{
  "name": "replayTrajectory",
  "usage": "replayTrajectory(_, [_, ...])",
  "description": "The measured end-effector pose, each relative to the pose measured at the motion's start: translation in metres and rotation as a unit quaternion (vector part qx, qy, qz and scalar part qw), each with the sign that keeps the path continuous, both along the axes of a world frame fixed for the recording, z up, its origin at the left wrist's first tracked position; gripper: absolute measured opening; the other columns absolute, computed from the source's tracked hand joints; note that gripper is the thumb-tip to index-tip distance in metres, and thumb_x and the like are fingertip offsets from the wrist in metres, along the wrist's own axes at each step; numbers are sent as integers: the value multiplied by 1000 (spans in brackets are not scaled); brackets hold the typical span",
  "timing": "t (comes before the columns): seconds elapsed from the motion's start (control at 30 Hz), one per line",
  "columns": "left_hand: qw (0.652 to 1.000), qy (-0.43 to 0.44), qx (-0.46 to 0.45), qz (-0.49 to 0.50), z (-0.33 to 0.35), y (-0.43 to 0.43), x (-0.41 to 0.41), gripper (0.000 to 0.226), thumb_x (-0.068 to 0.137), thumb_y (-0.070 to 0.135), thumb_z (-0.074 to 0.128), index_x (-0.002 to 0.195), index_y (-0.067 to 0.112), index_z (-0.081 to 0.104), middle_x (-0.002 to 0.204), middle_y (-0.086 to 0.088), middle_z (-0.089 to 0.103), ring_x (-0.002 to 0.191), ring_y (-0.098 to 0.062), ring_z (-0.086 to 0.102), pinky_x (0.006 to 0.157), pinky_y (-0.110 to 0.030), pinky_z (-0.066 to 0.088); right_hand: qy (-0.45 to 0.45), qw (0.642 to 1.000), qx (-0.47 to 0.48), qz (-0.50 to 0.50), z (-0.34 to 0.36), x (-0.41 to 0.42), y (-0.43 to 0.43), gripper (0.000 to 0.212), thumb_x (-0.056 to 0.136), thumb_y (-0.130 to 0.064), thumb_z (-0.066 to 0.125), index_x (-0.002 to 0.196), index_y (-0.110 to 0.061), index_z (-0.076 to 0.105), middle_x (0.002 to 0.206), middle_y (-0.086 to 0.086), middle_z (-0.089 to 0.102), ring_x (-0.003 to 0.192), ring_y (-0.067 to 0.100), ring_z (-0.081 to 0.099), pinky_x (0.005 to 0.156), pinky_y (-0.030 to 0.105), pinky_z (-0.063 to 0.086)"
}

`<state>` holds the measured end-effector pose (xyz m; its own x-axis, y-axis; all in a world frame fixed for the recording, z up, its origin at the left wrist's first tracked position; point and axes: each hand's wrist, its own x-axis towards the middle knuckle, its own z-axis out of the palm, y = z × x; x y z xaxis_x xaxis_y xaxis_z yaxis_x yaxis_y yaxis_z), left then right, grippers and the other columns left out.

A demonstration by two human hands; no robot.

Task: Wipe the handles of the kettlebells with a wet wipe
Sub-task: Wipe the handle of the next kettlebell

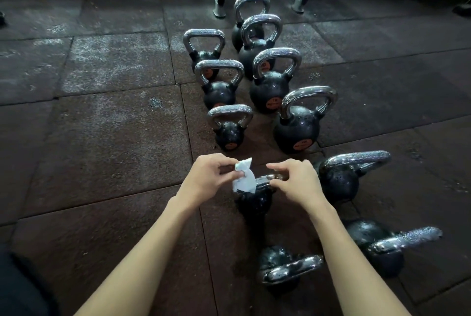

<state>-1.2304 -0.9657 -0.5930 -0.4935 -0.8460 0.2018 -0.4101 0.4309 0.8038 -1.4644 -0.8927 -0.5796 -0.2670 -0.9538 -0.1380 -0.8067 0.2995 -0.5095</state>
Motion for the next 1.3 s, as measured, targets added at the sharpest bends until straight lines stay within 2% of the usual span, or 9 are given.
replayTrajectory(0.1, [998, -4, 58, 16, -7, 6, -1, 17, 78, 26, 90, 92, 18, 84, 73, 24, 69, 54, 9, 52, 55, -8, 34, 126, 986, -9, 107, -10, -1, -9, 37, 82, -44, 81, 118, -47, 74, 110, -19, 72, 94, 11, 42, 91, 30, 39])
replayTrajectory(0.17, [996, -8, 89, 16, -9, 13, -8, 16, 77, 25, 91, 90, 20, 81, 57, 22, 64, 45, 3, 48, 52, -12, 33, 107, 987, -27, 119, -14, -7, -10, 32, 81, -45, 82, 112, -46, 77, 106, -21, 74, 93, 9, 43, 91, 32, 40])
replayTrajectory(0.27, [995, -16, 94, 3, -9, 19, -24, 19, 81, 29, 87, 99, 31, 79, 71, 14, 74, 60, 3, 63, 64, -20, 49, 81, 988, -48, 118, -14, -14, -3, 25, 82, -43, 82, 106, -44, 78, 100, -27, 72, 86, 10, 40, 90, 38, 43])
replayTrajectory(0.37, [996, -88, 32, -3, -6, 18, -40, 20, 85, 33, 82, 105, 32, 81, 60, 16, 57, 58, 4, 53, 61, -12, 34, 98, 985, -66, 126, -17, -16, 6, 13, 86, -44, 77, 98, -42, 75, 83, -34, 63, 81, 15, 40, 86, 43, 43])
replayTrajectory(0.53, [991, -108, 78, 9, -7, 8, -27, 25, 82, 38, 85, 105, 32, 82, 69, 11, 71, 57, 2, 52, 61, -17, 36, 88, 990, -58, 94, -24, -24, 14, 28, 87, -45, 76, 114, -49, 73, 114, -34, 69, 84, 11, 41, 87, 38, 39])
replayTrajectory(0.63, [992, -54, 116, -3, -12, 18, -21, 23, 81, 33, 87, 104, 30, 83, 56, 12, 65, 46, 6, 46, 56, -13, 34, 84, 991, -58, 84, -24, -36, 22, 25, 88, -45, 75, 112, -50, 72, 107, -33, 70, 85, 12, 43, 86, 39, 41])
replayTrajectory(0.93, [999, 31, 39, 7, -42, 40, -33, 28, 83, 29, 85, 111, 28, 81, 87, 6, 77, 76, -12, 65, 73, -39, 53, 44, 992, -89, 83, -32, -52, 32, 24, 88, -34, 79, 109, -45, 75, 100, -35, 70, 77, 15, 43, 81, 37, 48])
replayTrajectory(1.1, [998, -41, -54, -19, -22, 37, -56, 23, 82, 32, 83, 105, 28, 82, 97, 9, 79, 78, -15, 64, 77, -32, 49, 42, 992, -92, 80, -34, -45, 29, 23, 90, -39, 75, 111, -48, 72, 102, -36, 69, 77, 14, 42, 81, 33, 47])
replayTrajectory(1.3, [999, 34, 23, 24, -47, 29, -30, 23, 82, 34, 84, 104, 29, 83, 96, 13, 80, 77, -2, 69, 76, -31, 49, 54, 993, -78, 72, -35, -47, 26, 19, 90, -42, 73, 106, -50, 70, 89, -29, 68, 79, 15, 44, 82, 36, 47])
